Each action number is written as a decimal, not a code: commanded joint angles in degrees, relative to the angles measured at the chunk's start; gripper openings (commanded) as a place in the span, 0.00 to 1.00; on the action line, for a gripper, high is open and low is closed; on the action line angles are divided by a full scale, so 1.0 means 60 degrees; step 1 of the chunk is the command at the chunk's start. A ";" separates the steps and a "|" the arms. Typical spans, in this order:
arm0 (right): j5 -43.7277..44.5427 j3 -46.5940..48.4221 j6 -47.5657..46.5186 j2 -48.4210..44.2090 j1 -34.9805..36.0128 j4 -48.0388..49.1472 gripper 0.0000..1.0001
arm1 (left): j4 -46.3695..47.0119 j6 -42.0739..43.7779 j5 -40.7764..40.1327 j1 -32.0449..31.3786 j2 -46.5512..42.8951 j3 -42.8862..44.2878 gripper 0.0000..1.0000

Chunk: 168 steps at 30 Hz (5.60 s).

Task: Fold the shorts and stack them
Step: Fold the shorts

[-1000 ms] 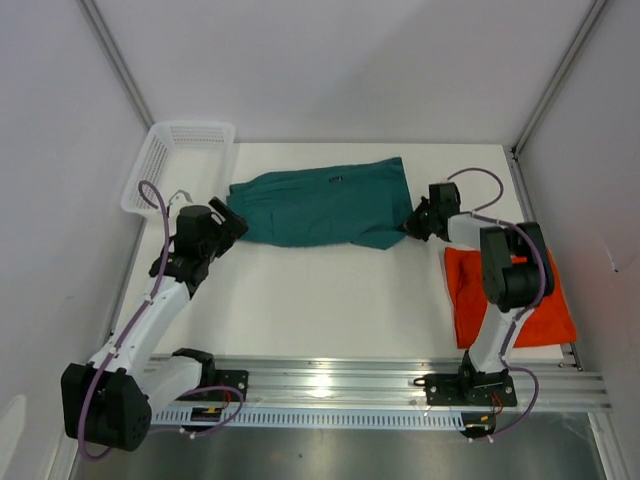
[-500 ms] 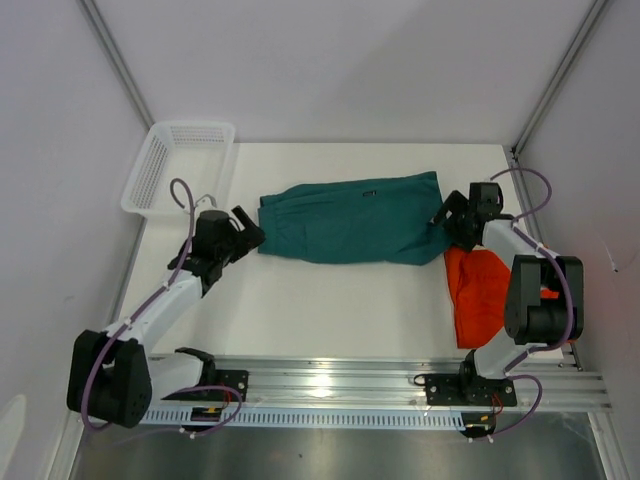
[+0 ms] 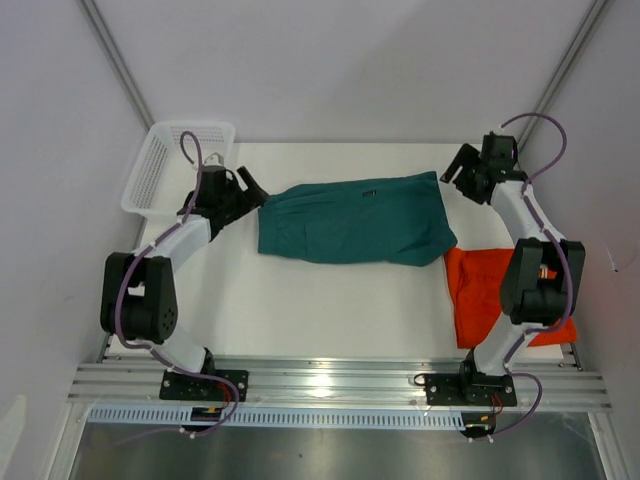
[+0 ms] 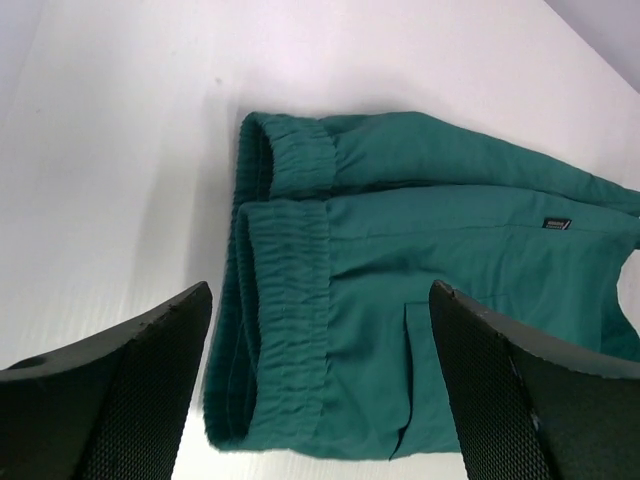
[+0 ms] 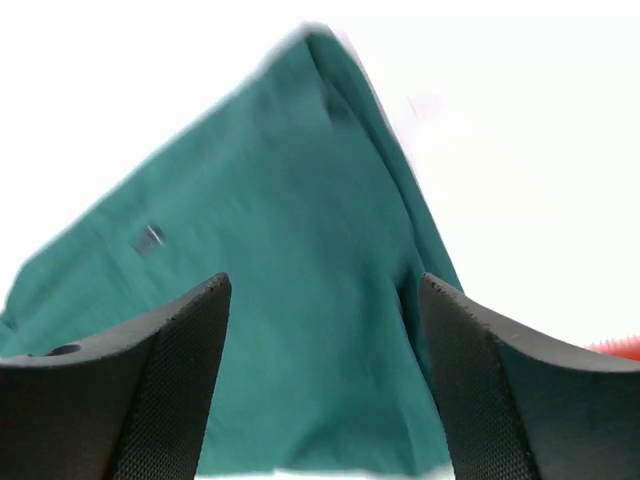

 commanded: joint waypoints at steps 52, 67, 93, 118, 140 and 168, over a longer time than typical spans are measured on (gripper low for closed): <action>-0.1909 0.4719 -0.0298 0.5032 0.0051 0.0454 0.00 | 0.0974 0.0205 0.0867 0.0099 0.1700 0.0475 0.72; -0.1953 0.4734 -0.0254 0.4974 0.0139 0.0528 0.00 | 0.1079 -0.0206 0.1423 0.0099 0.2798 0.1088 0.63; -0.1646 0.4192 -0.0210 0.4184 0.0080 0.0645 0.00 | 0.2027 0.0204 0.0809 0.0084 0.1233 0.0298 0.00; -0.1543 0.7573 0.0697 0.6641 -0.0359 0.0543 0.00 | 0.3495 0.0262 -0.0056 0.0084 0.2561 0.1878 0.00; -0.2448 0.4765 -0.0151 0.4140 0.0431 0.0703 0.69 | 0.0989 0.0395 -0.0656 -0.0092 0.1615 0.1913 0.75; -0.6188 0.4073 0.4156 0.7493 0.3727 0.6203 0.00 | 0.2544 -0.1099 0.2274 -0.0370 0.4480 0.3095 0.47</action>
